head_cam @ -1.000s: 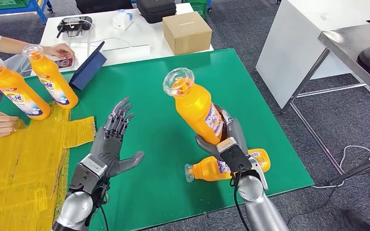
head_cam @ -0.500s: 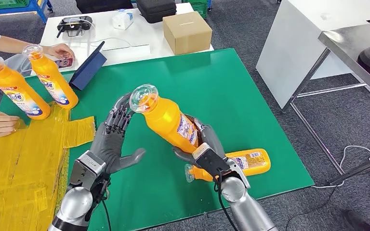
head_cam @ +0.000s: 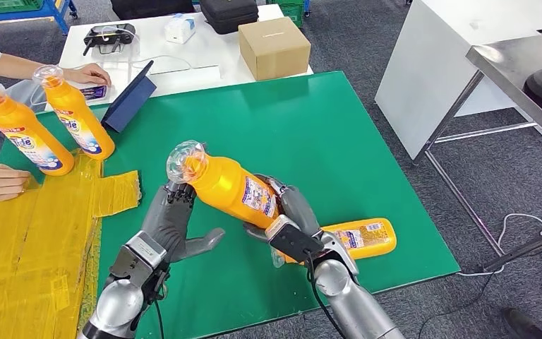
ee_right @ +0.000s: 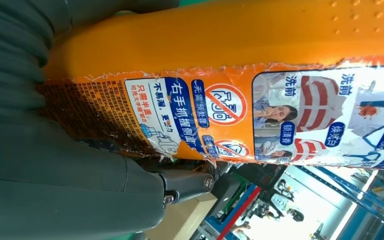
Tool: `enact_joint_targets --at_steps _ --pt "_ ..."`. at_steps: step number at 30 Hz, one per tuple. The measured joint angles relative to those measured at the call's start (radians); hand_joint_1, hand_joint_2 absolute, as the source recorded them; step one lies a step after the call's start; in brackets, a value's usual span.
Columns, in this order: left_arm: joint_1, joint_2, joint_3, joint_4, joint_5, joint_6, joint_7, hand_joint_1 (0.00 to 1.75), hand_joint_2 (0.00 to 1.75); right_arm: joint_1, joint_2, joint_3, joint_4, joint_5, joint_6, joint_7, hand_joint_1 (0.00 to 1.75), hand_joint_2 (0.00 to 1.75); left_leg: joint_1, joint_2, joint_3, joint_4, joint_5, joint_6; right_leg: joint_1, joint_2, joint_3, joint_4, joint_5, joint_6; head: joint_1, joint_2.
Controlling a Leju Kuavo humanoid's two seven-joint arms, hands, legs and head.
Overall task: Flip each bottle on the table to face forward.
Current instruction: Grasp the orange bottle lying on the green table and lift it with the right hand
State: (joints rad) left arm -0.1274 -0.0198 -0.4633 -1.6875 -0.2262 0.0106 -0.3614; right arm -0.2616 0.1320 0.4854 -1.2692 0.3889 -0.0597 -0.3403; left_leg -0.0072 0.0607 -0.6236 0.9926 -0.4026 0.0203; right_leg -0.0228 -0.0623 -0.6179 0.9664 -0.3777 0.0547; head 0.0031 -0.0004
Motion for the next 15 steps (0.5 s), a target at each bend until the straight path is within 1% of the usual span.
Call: enact_joint_targets --at_steps 8,15 --pt "-0.018 -0.001 -0.017 0.043 0.041 -0.05 0.012 0.0 1.75 -0.008 0.005 0.018 0.0 0.026 -0.019 0.003 1.75 1.75 0.0 0.0 0.0 0.0 0.0 0.0 0.0 0.0 0.0 0.0 0.0 0.0 0.0 0.0" --pt "-0.041 -0.008 -0.013 0.091 0.121 -0.083 0.037 0.0 1.75 -0.01 0.014 0.062 0.003 0.031 -0.023 0.002 1.75 1.75 0.0 0.0 0.0 0.0 0.0 0.0 0.0 0.0 0.0 0.0 0.0 0.0 0.0 0.0"
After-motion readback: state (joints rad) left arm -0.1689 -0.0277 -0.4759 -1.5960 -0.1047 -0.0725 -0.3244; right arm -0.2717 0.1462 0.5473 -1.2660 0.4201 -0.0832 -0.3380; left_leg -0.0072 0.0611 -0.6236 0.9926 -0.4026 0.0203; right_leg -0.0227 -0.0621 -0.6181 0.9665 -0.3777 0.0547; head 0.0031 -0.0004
